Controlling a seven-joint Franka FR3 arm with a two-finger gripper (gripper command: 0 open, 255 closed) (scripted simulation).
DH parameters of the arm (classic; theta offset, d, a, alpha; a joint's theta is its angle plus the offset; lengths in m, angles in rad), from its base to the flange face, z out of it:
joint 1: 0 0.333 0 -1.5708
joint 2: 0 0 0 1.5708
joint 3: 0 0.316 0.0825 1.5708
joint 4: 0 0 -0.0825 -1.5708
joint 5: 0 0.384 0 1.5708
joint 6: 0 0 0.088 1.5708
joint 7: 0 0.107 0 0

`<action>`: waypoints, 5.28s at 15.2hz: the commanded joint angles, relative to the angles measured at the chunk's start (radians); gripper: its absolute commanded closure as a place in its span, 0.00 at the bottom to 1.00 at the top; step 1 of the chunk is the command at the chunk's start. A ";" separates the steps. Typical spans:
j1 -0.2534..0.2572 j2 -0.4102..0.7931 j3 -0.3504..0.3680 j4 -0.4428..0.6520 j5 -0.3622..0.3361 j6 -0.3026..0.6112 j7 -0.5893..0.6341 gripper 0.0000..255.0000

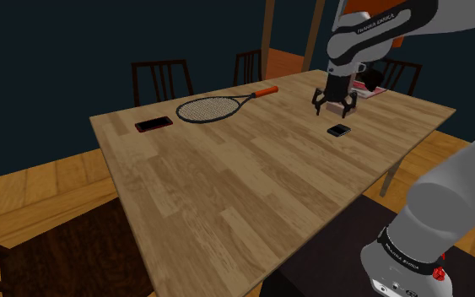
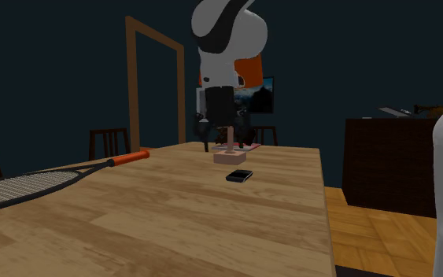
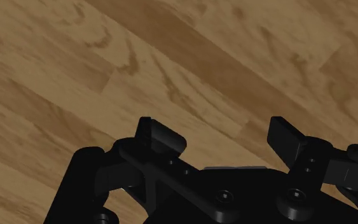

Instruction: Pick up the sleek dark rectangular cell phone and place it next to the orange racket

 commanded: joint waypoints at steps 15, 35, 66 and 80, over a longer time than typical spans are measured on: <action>-0.112 0.259 -0.110 0.019 0.059 0.270 0.175 0.00; -0.113 0.263 -0.110 0.016 0.061 0.278 0.174 1.00; -0.014 0.255 0.002 0.321 0.076 -0.046 0.361 1.00; 0.073 0.478 0.082 0.544 0.118 -0.056 0.513 1.00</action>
